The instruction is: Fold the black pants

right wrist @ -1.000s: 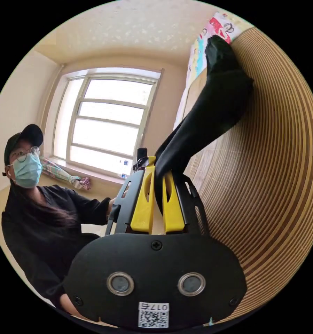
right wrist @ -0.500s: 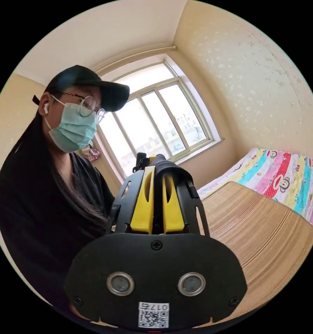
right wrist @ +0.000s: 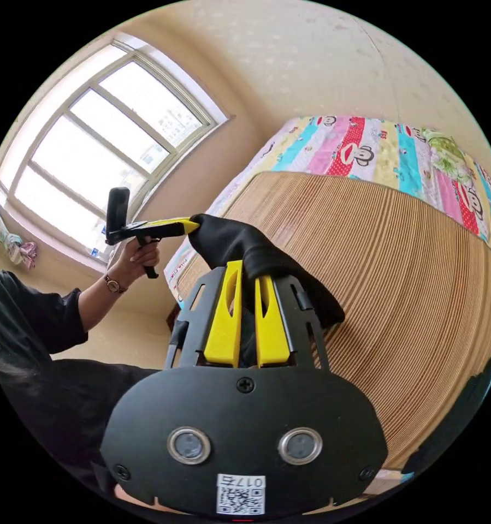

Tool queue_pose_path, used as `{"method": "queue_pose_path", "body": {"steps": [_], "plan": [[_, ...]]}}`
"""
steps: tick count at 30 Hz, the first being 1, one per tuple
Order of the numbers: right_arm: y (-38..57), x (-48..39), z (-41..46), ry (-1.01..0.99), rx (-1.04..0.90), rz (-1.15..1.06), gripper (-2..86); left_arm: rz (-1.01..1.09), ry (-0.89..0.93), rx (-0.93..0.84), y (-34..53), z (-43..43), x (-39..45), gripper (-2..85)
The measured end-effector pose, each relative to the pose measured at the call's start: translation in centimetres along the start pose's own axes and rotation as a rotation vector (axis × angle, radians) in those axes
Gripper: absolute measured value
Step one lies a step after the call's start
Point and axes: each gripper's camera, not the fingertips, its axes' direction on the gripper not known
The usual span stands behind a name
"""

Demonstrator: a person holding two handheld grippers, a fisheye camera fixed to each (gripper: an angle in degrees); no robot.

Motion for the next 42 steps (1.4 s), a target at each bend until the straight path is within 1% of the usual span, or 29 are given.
{"method": "queue_pose_path", "body": {"steps": [2,3,5,7,9,10,13,15,17,19,21,22,24,25,27,28,29,31,36,38,39,41,42], "plan": [[5.5,0.4,5.5,-0.044,-0.154,0.087,1.2,-0.128,0.046,-0.119,6.0,4.0,-1.1,5.1],[6.8,0.6,6.4,-0.072,-0.182,0.12,1.5,-0.157,0.062,-0.15,7.6,4.9,-1.2,5.1],[10.6,1.5,8.7,-0.211,-0.287,0.247,3.1,-0.272,0.095,-0.306,13.6,7.7,-1.2,5.8],[11.9,2.0,9.2,-0.215,-0.356,0.306,5.4,-0.345,0.077,-0.407,17.2,8.7,-1.0,6.3],[11.9,2.8,8.4,-0.175,-0.356,0.346,8.5,-0.402,0.053,-0.426,19.1,8.3,-0.9,7.0],[11.4,3.7,7.5,-0.17,-0.317,0.382,10.4,-0.44,0.044,-0.404,19.4,7.7,-1.1,7.8],[8.5,6.6,6.6,-0.205,-0.2,0.467,13.5,-0.468,0.045,-0.307,17.1,6.6,-2.3,8.5],[6.2,8.2,7.8,-0.228,-0.168,0.478,14.2,-0.449,0.039,-0.282,14.6,7.5,-3.2,8.6],[3.3,10.0,11.1,-0.248,-0.194,0.501,14.5,-0.415,0.058,-0.325,10.5,10.7,-4.2,8.7],[1.6,10.6,13.9,-0.249,-0.229,0.515,14.2,-0.377,0.023,-0.368,7.8,13.5,-4.6,8.9],[0.0,10.5,16.3,-0.216,-0.282,0.533,13.3,-0.346,-0.006,-0.462,6.2,17.0,-4.9,9.4],[-0.9,9.6,17.7,-0.18,-0.306,0.514,12.4,-0.341,0.019,-0.497,5.7,18.8,-5.0,9.5],[-2.4,7.5,18.9,-0.08,-0.33,0.471,10.7,-0.384,0.071,-0.491,5.6,19.6,-5.1,9.0],[-3.4,5.8,19.6,-0.03,-0.344,0.435,10.0,-0.4,0.088,-0.474,5.6,19.0,-5.1,8.1],[-4.7,4.1,20.6,-0.068,-0.335,0.446,9.1,-0.407,0.062,-0.421,6.2,16.4,-5.1,6.2],[-5.5,3.0,21.7,-0.15,-0.316,0.465,8.7,-0.421,0.001,-0.401,7.0,14.3,-5.5,5.1],[-6.4,1.6,23.3,-0.239,-0.297,0.481,8.2,-0.434,-0.021,-0.368,7.7,12.0,-6.1,4.6],[-8.1,-1.4,26.2,-0.314,-0.275,0.478,7.6,-0.458,-0.084,-0.341,8.7,8.8,-7.8,4.2],[-15.1,-11.9,35.3,-0.324,-0.296,0.405,6.9,-0.542,-0.278,-0.303,10.5,1.0,-13.6,3.9],[-18.2,-16.6,38.6,-0.403,-0.3,0.395,6.6,-0.57,-0.414,-0.283,11.4,-3.5,-15.2,3.5],[-18.8,-17.5,39.0,-0.415,-0.308,0.382,6.4,-0.577,-0.455,-0.282,11.7,-4.6,-15.5,3.4],[-20.8,-20.9,38.5,-0.365,-0.32,0.256,4.8,-0.591,-0.582,-0.271,13.5,-8.8,-15.3,1.0],[-21.0,-21.7,37.6,-0.341,-0.303,0.208,4.2,-0.585,-0.595,-0.262,14.0,-9.6,-14.9,0.7]]}}
